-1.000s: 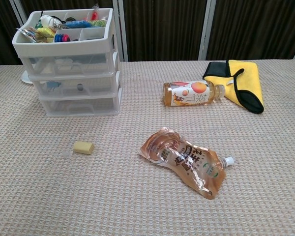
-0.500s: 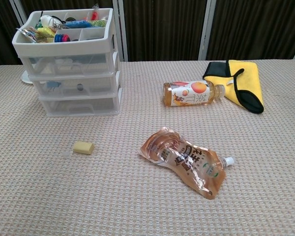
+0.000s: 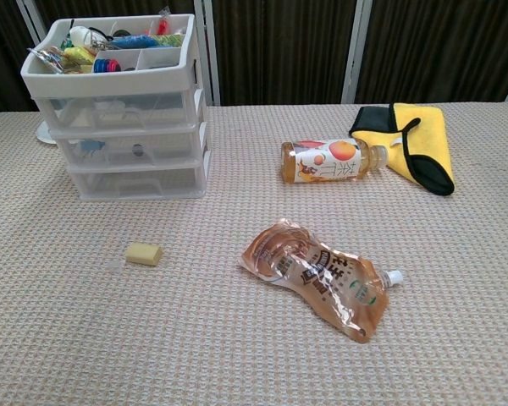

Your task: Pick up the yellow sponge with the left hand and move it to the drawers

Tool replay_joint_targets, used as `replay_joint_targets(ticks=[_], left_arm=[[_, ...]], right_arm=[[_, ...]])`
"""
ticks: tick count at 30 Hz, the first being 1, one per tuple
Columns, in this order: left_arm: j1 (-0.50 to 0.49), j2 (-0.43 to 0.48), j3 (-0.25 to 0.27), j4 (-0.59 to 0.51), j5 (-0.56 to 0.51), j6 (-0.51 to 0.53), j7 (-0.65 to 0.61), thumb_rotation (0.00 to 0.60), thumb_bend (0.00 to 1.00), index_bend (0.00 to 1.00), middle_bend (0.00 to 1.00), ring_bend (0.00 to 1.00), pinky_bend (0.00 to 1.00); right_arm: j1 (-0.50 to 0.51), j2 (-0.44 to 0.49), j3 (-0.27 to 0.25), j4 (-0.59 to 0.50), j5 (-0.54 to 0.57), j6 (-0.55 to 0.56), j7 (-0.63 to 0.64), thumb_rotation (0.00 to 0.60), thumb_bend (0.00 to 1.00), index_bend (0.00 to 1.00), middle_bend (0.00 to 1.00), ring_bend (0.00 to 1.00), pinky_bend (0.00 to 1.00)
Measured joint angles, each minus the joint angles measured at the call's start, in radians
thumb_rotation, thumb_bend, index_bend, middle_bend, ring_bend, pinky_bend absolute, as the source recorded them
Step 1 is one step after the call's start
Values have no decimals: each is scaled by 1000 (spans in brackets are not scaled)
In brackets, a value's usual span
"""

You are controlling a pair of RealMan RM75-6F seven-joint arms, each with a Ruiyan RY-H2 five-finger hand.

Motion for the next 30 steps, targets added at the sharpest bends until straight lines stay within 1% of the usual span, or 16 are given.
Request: replay_joint_targets(ticks=[2, 4, 5, 8, 10, 14, 18, 26, 30], left_arm=[[-10, -2, -9, -37, -15, -21, -38, 600, 806, 91, 867, 790, 576], [-22, -2, -14, -59, -31, -51, -51, 600, 877, 63, 892, 817, 603], [-32, -2, -18, -76, -46, -78, -58, 600, 919, 48, 902, 829, 617], [-65, -1, -31, -129, -109, -163, -75, 600, 992, 36, 921, 854, 642], [-89, 0, -44, -160, -165, -219, -89, 600, 1000, 35, 926, 862, 650], [-159, -2, -84, -208, -332, -348, -110, 600, 1000, 35, 930, 868, 656], [-234, -18, -125, -219, -488, -445, -111, 600, 1000, 36, 938, 874, 661], [-362, -91, -196, -182, -773, -594, -140, 600, 1000, 44, 941, 877, 665], [-421, -133, -226, -140, -881, -671, -170, 600, 1000, 54, 941, 876, 665]], right_arm=[[0, 0, 0, -1, 2, -2, 1, 600, 0, 73, 0, 0, 0], [1, 0, 0, -2, 3, -4, 3, 600, 0, 75, 0, 0, 0], [1, 0, 0, -2, 4, -6, 3, 600, 0, 75, 0, 0, 0], [3, 1, -1, -4, 4, -9, 5, 600, 0, 77, 0, 0, 0], [4, 2, -1, -5, 4, -11, 8, 600, 0, 78, 0, 0, 0], [4, 4, -2, -7, 5, -14, 16, 600, 0, 79, 0, 0, 0], [4, 7, -3, -8, 5, -16, 23, 600, 0, 81, 0, 0, 0], [4, 12, -4, -9, 9, -21, 37, 600, 0, 81, 0, 0, 0], [5, 13, -4, -10, 10, -22, 41, 600, 0, 81, 0, 0, 0]])
